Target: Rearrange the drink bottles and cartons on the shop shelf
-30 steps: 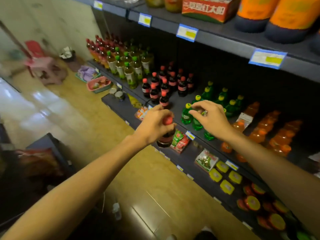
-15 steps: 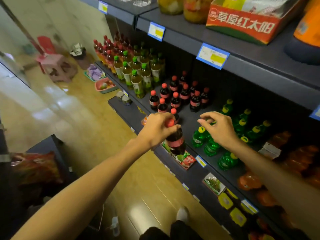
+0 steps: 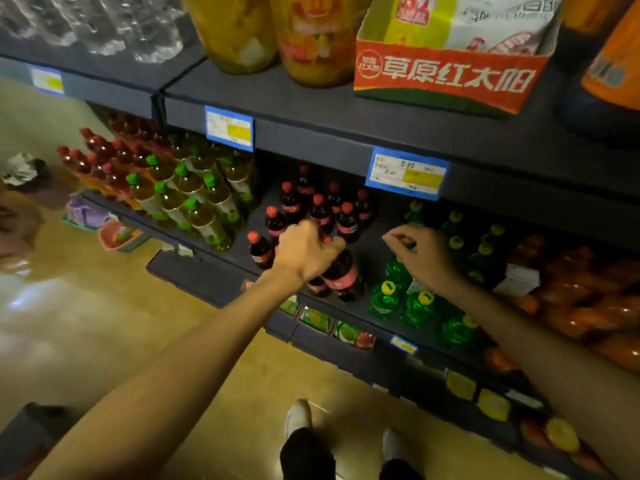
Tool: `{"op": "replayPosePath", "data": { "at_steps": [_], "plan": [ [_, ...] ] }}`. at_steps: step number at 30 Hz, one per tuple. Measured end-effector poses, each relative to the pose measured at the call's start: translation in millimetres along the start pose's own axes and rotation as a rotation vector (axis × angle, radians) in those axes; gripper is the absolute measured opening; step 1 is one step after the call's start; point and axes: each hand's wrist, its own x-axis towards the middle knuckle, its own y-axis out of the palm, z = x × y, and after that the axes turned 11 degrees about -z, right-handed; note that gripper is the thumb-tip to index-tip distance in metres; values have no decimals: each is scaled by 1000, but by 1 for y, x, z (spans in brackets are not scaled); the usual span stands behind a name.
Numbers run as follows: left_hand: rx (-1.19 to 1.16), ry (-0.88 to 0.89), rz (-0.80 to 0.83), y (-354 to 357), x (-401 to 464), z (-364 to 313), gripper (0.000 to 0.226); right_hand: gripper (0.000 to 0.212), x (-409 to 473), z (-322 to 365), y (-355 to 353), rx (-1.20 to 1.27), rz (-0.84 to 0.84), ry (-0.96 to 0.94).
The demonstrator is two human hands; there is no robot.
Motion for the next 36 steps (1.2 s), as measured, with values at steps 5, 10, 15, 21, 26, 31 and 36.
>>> {"op": "replayPosePath", "data": {
  "at_steps": [5, 10, 15, 21, 26, 31, 36],
  "plan": [
    [73, 125, 110, 16, 51, 10, 38, 15, -9, 13, 5, -114, -59, 143],
    [71, 186, 172, 34, 86, 9, 39, 19, -25, 20, 16, -154, -147, 224],
    [34, 198, 259, 51, 112, 2, 45, 19, -40, 20, 23, -198, -199, 225],
    [91, 239, 295, 75, 126, -1, 48, 17, -54, 5, 32, -201, -242, 283],
    [104, 203, 348, 102, 128, 14, 45, 17, -46, 6, 47, -152, -282, 289],
    [83, 124, 370, 123, 125, 31, 45, 18, -48, 3, 57, -140, -251, 309],
    [69, 88, 412, 135, 126, 42, 33, 18, -56, -8, 56, -135, -241, 336]
  ]
}}
